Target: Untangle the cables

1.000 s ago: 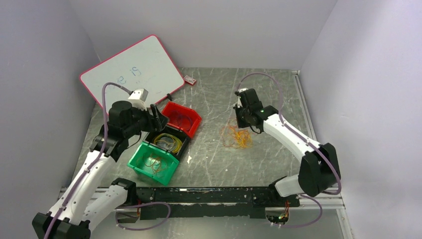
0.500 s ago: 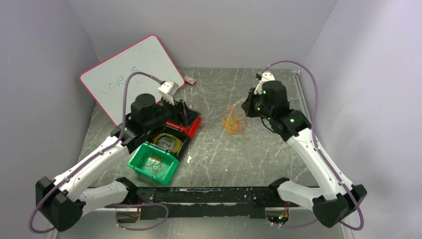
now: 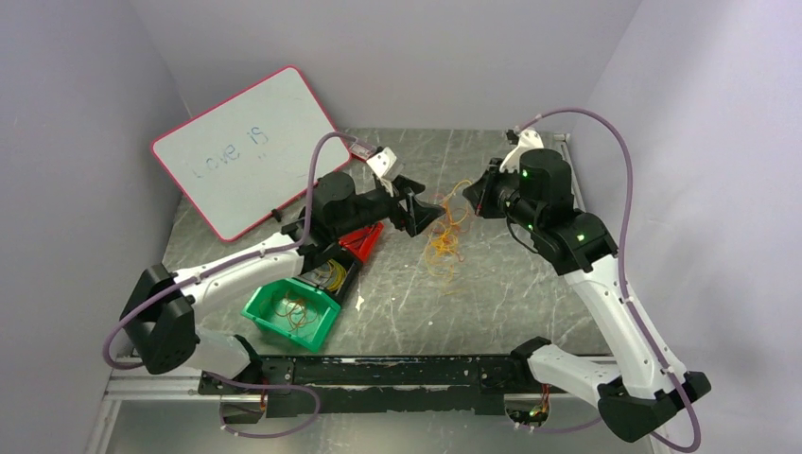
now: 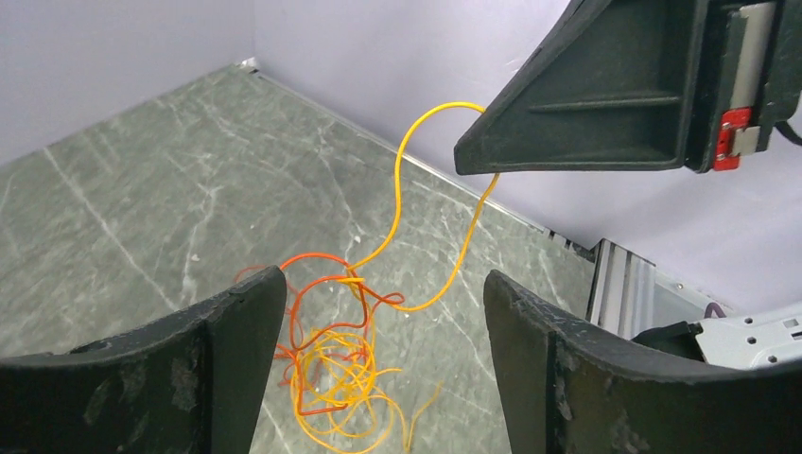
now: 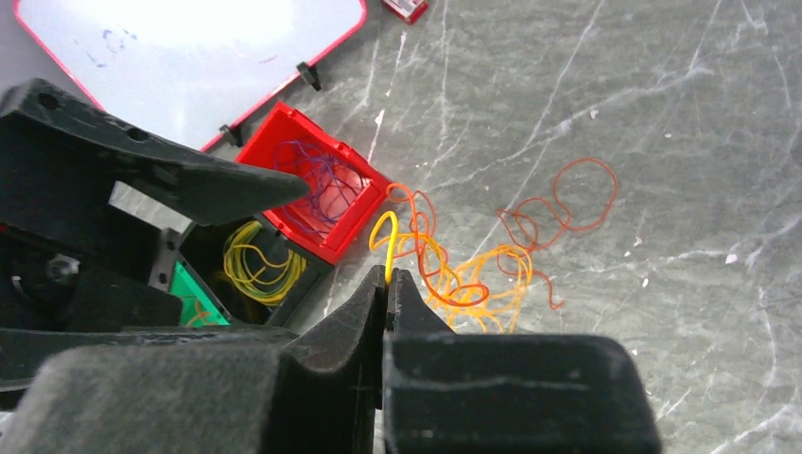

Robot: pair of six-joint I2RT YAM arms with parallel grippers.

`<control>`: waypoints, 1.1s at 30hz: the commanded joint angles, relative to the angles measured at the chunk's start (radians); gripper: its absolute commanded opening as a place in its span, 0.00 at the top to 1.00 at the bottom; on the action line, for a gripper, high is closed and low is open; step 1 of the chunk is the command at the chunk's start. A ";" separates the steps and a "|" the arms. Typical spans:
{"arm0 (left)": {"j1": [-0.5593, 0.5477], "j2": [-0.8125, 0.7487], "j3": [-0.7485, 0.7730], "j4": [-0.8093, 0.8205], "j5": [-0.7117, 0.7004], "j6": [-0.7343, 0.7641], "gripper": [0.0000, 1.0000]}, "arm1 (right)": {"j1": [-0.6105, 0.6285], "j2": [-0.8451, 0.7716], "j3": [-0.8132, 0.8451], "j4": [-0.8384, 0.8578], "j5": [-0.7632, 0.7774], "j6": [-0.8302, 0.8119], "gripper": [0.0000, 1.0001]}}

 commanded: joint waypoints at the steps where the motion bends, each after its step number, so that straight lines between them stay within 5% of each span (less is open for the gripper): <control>1: -0.020 0.023 0.027 0.189 0.057 0.023 0.19 | -0.003 -0.017 0.048 -0.026 -0.035 0.022 1.00; 19: -0.070 0.214 0.140 0.257 0.138 0.039 0.23 | -0.003 -0.015 0.099 0.006 -0.155 0.088 1.00; 33: -0.094 0.321 0.005 0.364 0.184 -0.129 0.70 | -0.003 -0.101 0.130 0.115 -0.100 0.102 1.00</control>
